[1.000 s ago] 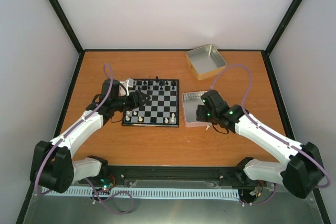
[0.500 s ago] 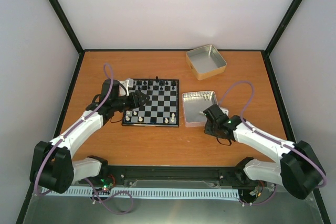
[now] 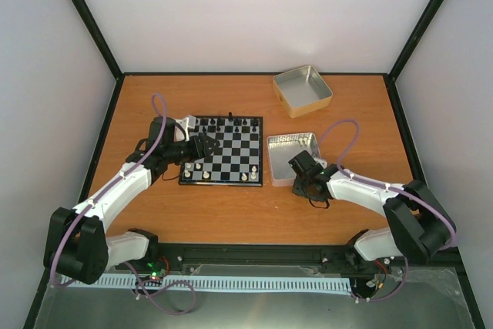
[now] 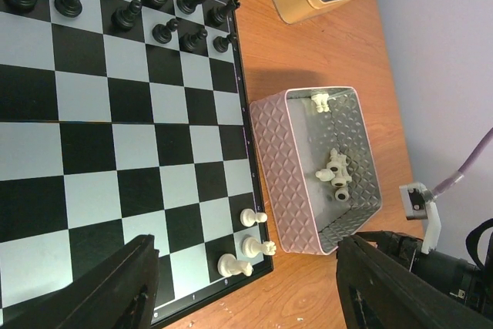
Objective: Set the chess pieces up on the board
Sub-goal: Pick up the chess piece at the center of the board.
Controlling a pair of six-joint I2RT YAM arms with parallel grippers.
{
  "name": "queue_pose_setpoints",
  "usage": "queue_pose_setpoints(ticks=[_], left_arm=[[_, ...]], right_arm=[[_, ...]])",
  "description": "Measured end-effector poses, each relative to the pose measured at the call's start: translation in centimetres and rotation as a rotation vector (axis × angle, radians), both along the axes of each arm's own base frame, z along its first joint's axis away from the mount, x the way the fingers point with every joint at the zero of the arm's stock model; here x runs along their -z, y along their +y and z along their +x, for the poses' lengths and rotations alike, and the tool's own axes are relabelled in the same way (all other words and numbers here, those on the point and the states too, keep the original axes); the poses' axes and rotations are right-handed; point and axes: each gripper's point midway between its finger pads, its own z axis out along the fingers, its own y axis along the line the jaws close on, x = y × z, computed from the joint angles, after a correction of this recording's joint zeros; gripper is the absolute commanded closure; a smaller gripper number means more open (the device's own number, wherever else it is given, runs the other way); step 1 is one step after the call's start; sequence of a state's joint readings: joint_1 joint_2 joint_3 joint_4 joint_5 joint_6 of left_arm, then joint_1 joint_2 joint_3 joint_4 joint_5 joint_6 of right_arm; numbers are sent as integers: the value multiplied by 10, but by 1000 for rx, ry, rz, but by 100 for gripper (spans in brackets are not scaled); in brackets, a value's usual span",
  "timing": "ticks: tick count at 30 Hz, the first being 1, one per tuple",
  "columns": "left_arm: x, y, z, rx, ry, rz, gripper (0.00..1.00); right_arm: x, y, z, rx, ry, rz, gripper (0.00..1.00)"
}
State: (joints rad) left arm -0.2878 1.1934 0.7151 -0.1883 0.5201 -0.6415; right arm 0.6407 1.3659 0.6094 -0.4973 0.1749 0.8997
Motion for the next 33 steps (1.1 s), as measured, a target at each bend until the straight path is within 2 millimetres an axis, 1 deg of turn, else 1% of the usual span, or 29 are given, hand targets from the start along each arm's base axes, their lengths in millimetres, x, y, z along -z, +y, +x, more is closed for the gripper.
queue_pose_setpoints(ticks=[5,13,15,23,25,28,31,33], left_arm=[[0,0,0,-1,0,1,36],[4,1,-1,-3,8,6,36],[4,1,-1,-3,8,6,36],[5,1,-2,-3,9,6,36],[5,1,-2,-3,11,7,36],[6,1,-2,-3,13,7,36],[7,1,-3,-2,14,7,36],[7,1,-3,1,15,5,36]], right_arm=[[0,5,4,-13,-1,-10,58],[0,5,9,-43,-12,-51,53],[1,3,11,-60,-21,-77,53],[1,3,17,-119,-42,-114,70],[1,3,17,-119,-42,-114,72],[1,3,16,-116,-40,-108,71],[1,5,15,-117,-37,-96,63],[0,8,14,-123,-33,-78,60]])
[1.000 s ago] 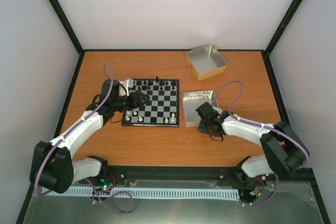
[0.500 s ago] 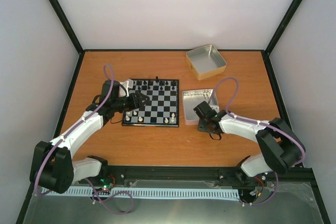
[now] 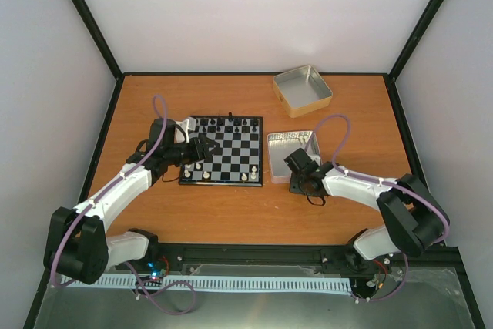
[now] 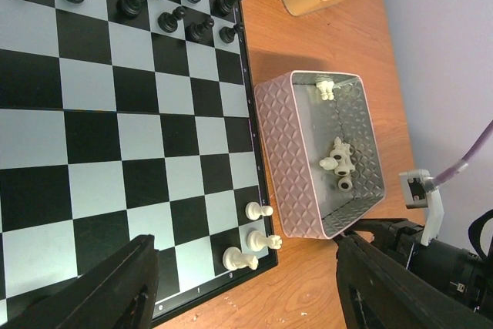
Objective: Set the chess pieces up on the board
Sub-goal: Pick up the chess piece at the center of the board.
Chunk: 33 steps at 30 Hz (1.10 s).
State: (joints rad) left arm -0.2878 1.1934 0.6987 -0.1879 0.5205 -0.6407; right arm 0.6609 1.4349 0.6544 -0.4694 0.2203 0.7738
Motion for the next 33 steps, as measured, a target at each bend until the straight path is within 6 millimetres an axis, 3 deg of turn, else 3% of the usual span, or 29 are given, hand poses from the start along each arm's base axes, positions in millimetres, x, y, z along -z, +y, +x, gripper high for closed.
queue_pose_setpoints(ticks=[10,22,33], left_arm=[[1,-1,-1,6,5,-3,36],[5,-1,-2,6,15,-1,36],[8,0,-3,6,21,2,36]], right_arm=[[-11,17,1,-58,-15,88,60],[1,6,-6,-186,27,-31,61],[1,5,16,-196,-25,-109,63]])
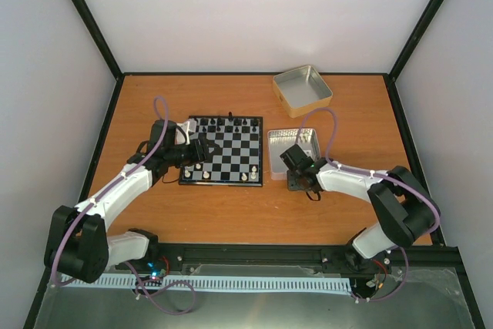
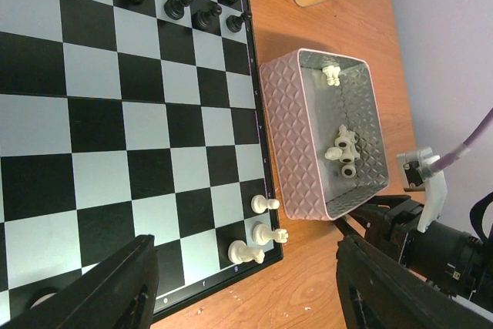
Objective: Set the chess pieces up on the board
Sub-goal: Pick up the chess piece at the center of the board.
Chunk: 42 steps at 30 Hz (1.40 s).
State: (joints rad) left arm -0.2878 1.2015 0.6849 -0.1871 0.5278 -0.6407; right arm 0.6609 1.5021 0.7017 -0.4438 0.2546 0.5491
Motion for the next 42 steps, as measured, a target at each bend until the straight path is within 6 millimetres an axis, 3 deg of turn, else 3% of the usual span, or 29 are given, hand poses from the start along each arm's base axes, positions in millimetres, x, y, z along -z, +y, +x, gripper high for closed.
queue_pose_setpoints(ticks=[4,8,12,18,29,35,42], left_arm=[[0,0,0,0,0,0,36],[0,0,0,0,0,0,36],[1,0,0,-1,2,1,36],[1,0,-1,-1,3,1,36],[1,0,-1,-1,3,1,36],[1,0,-1,0,3,1,36],[1,0,-1,0,3,0,36]], right_arm=[[0,1,7,-2,-16,-11,67],[0,2,7,-5,-12,-4,64],[0,4,0,-12,17,19,61],[0,6,-18,-44,72,63,68],[1,7,-18,-87,73,50,68],[1,9,-15,-106,70,41,79],[0,10,-16,-118,76,45,85]])
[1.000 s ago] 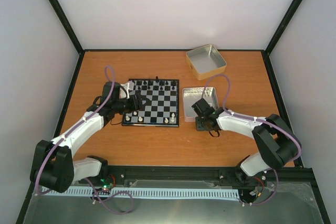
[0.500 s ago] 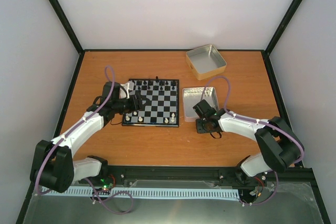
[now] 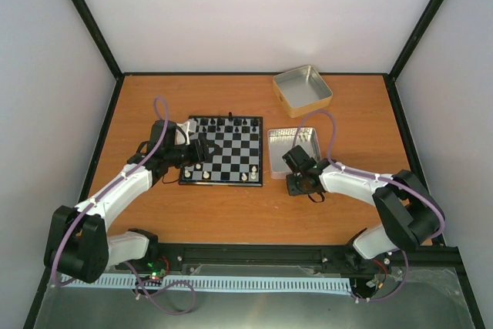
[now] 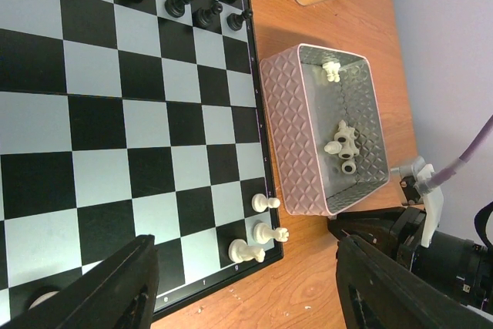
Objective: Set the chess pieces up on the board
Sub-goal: Pick up the chess piece at the center of the board, then place the chess piece on the chessboard.
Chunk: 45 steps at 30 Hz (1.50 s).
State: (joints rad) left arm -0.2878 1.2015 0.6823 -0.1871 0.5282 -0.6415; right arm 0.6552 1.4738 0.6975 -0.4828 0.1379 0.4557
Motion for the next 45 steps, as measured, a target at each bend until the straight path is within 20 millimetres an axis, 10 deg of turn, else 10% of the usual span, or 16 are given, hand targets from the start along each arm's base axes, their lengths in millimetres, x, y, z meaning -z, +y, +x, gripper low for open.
queue_pose_setpoints(ticks=[9,19,25,45], left_arm=[[-4,-6,-5,39,4,-34,31],[-41,-40,-33,254,-35,-242,23],[-54,-66,-57,390,42,-366,31],[-55,-90,-75,484,225,-482,76]], right_arm=[[-18,20,-2,-61,-33,128,86],[-135,125,-5,-380,-198,773,85],[-184,156,-23,-570,-232,1013,85],[-181,169,-30,-685,-185,1030,85]])
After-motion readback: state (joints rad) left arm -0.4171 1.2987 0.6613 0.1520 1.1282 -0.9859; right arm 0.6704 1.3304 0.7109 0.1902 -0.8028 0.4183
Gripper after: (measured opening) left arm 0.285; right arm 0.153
